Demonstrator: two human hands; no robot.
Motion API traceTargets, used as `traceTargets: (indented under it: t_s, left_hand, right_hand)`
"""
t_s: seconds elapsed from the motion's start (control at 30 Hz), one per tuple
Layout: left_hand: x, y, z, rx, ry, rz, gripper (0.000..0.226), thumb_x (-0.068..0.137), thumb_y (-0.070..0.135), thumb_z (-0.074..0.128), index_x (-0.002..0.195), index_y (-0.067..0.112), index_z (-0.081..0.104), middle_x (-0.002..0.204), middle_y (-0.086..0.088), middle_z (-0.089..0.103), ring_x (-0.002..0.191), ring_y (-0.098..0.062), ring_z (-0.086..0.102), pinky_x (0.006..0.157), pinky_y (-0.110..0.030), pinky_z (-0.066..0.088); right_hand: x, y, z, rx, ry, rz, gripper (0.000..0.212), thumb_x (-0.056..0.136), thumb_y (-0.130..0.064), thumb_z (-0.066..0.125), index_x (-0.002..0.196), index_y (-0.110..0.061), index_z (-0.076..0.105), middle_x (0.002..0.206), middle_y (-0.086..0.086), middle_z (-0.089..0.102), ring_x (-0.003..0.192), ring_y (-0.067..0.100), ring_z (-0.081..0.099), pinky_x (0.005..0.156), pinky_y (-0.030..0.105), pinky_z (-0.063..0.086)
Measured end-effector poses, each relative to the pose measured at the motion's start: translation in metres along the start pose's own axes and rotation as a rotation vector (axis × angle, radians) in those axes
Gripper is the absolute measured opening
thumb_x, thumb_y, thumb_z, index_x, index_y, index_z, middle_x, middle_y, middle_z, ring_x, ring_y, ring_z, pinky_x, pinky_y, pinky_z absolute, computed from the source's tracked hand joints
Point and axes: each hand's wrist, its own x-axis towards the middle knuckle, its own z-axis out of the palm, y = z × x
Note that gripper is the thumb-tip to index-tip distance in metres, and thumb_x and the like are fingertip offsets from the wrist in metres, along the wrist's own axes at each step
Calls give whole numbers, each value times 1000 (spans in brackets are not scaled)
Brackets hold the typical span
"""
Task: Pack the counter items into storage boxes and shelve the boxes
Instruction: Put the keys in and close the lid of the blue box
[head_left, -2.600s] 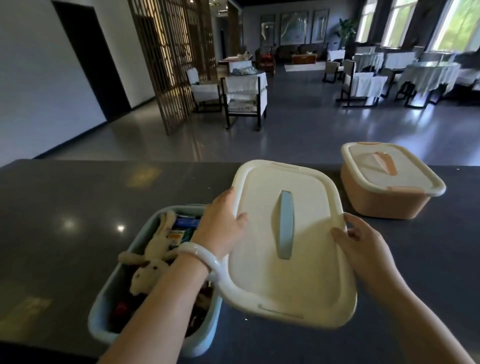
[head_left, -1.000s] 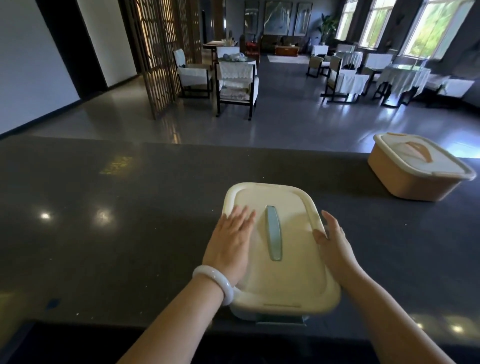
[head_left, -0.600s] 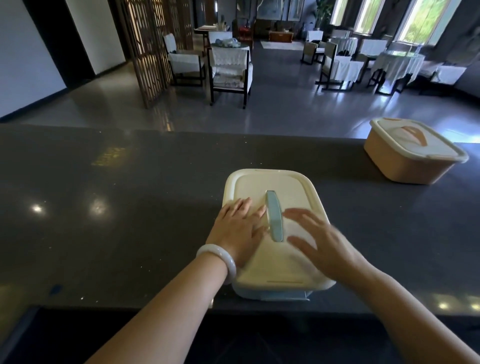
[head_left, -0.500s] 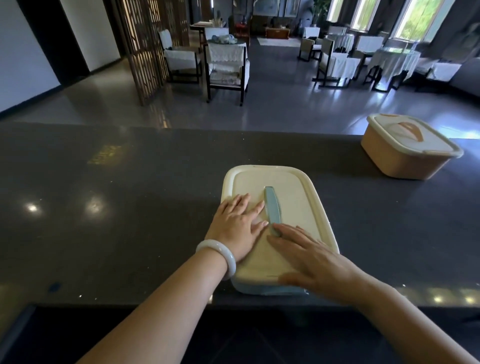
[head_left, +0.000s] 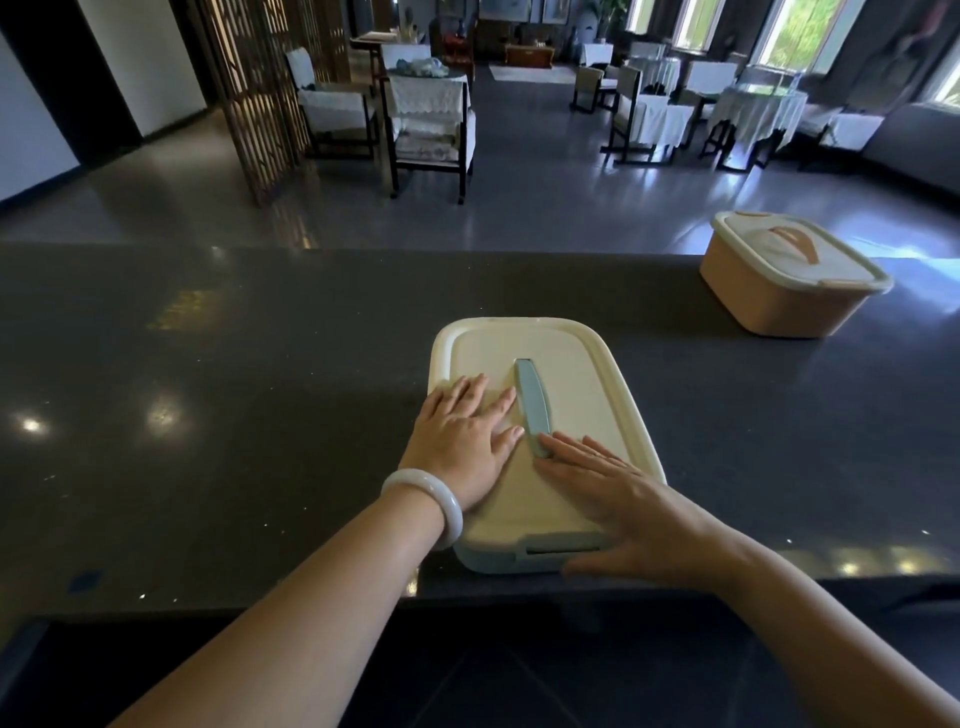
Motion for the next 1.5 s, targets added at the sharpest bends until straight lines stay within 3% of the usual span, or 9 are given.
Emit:
traceTargets:
  t_s: [0.13,0.27,0.43,0.6,0.83,1.0,1.13,1.3,1.5]
  left_hand:
    - [1,1,0,18,-5,2,55,100,54,19,152,38,14,163,4,8,149,-16,3,121,-39,1]
    - [0,1,0,32,-15,-1,54,100,52,14,153,37,12,163,2,8,149,-16,2,121,-38,0]
    - [-2,5,-9,31,-18,0,53,101,51,19,152,36,17,161,2,13,148,-17,7,121,-38,4]
    - [33,14,-35,-8,0,-30,42,98,53,34,124,28,55,125,1,50,118,-21,45,103,-39,37]
    - [93,16,-6,54,-205,-67,61,97,61,12,152,38,-5,162,8,-14,148,-22,-15,119,-51,-4]
    - [98,9,16,96,-122,-75,62,95,63,9,151,41,-5,161,10,-14,148,-20,-16,119,-48,-8]
    - [93,8,13,144,-51,-32,63,95,62,5,152,37,-1,162,7,-6,149,-24,-8,120,-49,-3]
    - [90,9,12,150,-122,-34,62,95,60,1,149,36,-18,159,6,-22,147,-25,-19,119,-50,-9]
    - [94,5,18,71,-97,-57,63,92,65,1,150,43,-8,160,12,-15,148,-20,-16,118,-48,-11]
  right_hand:
    - [-1,0,0,126,12,54,89,78,-64,61,151,-30,23,157,-18,12,144,-4,3,119,21,3]
    - [-1,4,2,346,430,249,41,89,-19,66,124,-39,60,126,-29,56,119,-9,50,102,12,40]
    - [1,5,1,364,403,271,44,84,-19,70,123,-38,62,120,-33,59,111,-11,55,92,8,43]
    - [5,-3,2,269,442,241,33,87,-21,69,117,-31,68,122,-28,60,112,-15,52,96,6,39]
    - [6,-5,0,285,427,280,28,87,-20,69,110,-35,72,117,-32,60,111,-18,51,97,3,35]
    - [30,13,-22,351,451,393,24,85,-15,69,90,-37,75,91,-31,69,90,-13,62,81,2,41]
    - [91,59,-54,256,621,468,23,90,-13,62,108,-26,68,107,-11,63,96,9,62,80,17,45]
    - [177,116,-64,204,290,661,56,92,-46,55,138,-15,47,133,8,52,121,25,50,100,36,43]
    - [191,146,-58,427,129,631,46,78,-61,64,90,-18,74,90,5,72,77,14,67,75,33,56]
